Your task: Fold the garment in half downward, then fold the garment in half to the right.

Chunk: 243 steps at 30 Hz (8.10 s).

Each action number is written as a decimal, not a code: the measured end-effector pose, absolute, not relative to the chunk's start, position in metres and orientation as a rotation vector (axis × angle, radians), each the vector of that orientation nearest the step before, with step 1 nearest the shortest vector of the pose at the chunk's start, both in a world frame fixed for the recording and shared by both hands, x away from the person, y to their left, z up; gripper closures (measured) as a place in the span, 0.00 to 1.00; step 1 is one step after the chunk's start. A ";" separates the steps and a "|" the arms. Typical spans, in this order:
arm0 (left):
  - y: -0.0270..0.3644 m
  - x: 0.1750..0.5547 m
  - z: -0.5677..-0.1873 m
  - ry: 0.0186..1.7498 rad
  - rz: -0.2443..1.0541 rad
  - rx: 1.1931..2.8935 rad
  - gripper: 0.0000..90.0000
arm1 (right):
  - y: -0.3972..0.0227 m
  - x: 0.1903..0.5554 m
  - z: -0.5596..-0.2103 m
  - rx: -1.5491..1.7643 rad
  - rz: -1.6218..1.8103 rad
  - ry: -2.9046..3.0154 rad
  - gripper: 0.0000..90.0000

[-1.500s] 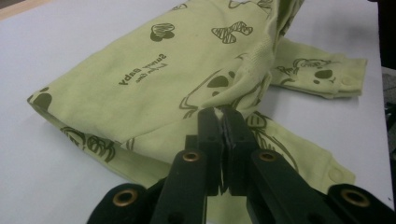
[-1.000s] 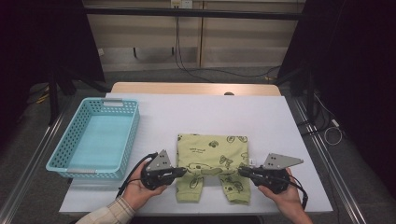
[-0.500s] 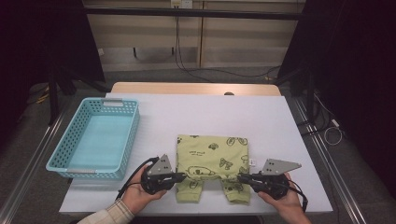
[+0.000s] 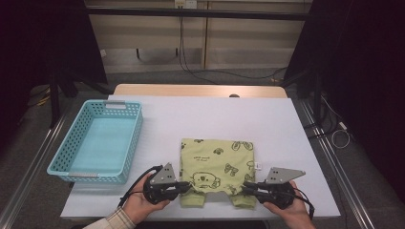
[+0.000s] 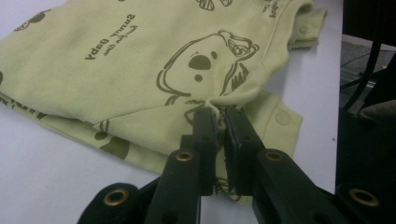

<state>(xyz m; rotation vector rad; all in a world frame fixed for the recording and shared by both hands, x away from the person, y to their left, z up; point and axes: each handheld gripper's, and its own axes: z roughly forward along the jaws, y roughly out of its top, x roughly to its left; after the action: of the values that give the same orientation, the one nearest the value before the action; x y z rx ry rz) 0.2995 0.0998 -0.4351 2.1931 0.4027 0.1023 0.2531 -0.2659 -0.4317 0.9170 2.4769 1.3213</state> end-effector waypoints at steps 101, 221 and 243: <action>0.086 0.430 -0.432 0.749 0.349 1.961 0.07 | -0.109 0.281 -0.425 0.730 1.330 2.653 0.26; 0.087 0.436 -0.428 0.846 0.158 1.994 0.93 | -0.101 0.278 -0.413 0.705 1.353 2.592 0.87; 0.101 0.438 -0.411 0.873 0.174 1.942 0.93 | -0.095 0.282 -0.394 0.669 1.425 2.541 0.87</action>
<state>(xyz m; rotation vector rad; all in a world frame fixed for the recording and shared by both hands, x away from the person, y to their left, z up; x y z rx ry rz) 0.4382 0.1005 -0.4105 1.9425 0.8732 0.1737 0.2816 -0.0948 -0.3937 0.6692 2.5411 1.4254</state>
